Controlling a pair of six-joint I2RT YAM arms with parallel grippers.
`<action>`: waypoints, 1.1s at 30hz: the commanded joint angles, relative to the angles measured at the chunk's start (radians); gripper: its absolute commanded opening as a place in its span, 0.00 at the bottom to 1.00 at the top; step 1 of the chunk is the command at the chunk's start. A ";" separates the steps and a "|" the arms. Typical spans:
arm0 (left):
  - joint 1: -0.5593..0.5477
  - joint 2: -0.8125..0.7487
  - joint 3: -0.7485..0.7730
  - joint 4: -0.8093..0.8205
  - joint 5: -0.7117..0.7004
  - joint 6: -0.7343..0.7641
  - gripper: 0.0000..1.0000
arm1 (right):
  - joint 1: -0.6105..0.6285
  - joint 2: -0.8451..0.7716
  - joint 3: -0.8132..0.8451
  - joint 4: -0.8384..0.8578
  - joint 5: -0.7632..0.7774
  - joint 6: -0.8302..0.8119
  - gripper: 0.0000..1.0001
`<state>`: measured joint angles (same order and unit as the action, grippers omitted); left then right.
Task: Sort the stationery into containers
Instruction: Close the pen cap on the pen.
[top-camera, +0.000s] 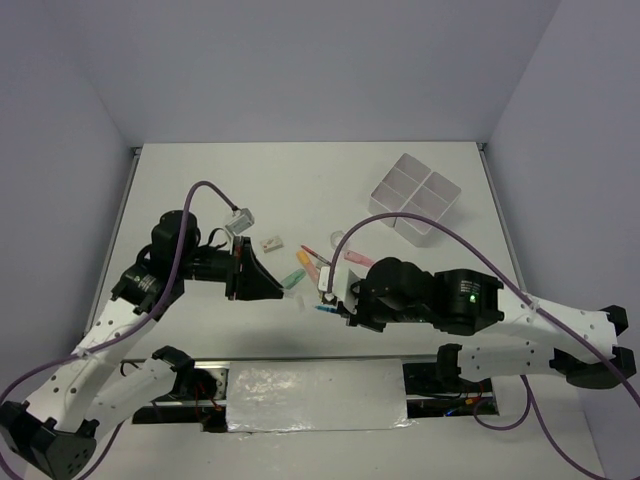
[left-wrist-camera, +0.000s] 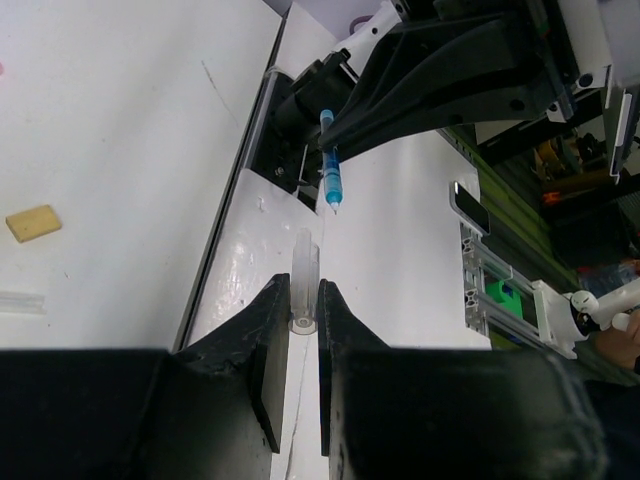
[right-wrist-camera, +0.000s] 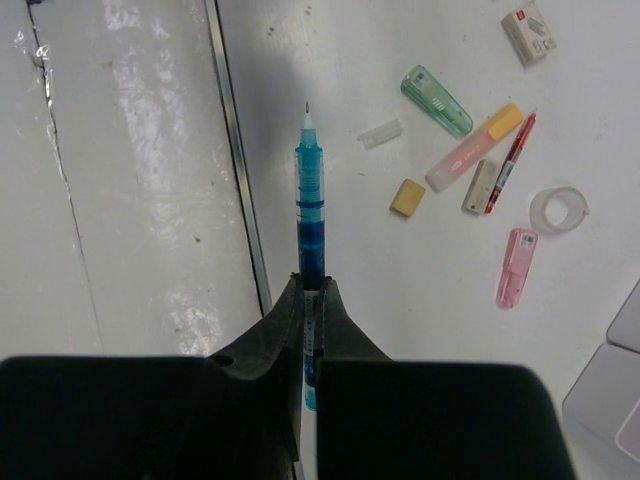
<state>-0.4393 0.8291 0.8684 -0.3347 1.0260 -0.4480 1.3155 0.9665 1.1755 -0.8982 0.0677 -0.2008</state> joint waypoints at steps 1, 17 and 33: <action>-0.012 -0.001 -0.034 0.085 0.028 -0.007 0.00 | 0.008 0.024 0.047 0.035 0.021 -0.015 0.00; -0.019 -0.024 -0.060 0.166 0.055 -0.047 0.00 | 0.010 0.089 0.047 0.147 0.030 -0.040 0.00; -0.021 -0.028 -0.091 0.207 0.057 -0.064 0.00 | 0.010 0.087 0.041 0.159 0.064 -0.045 0.00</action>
<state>-0.4553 0.8135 0.7731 -0.1974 1.0527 -0.5037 1.3178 1.0595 1.1839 -0.7986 0.1173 -0.2340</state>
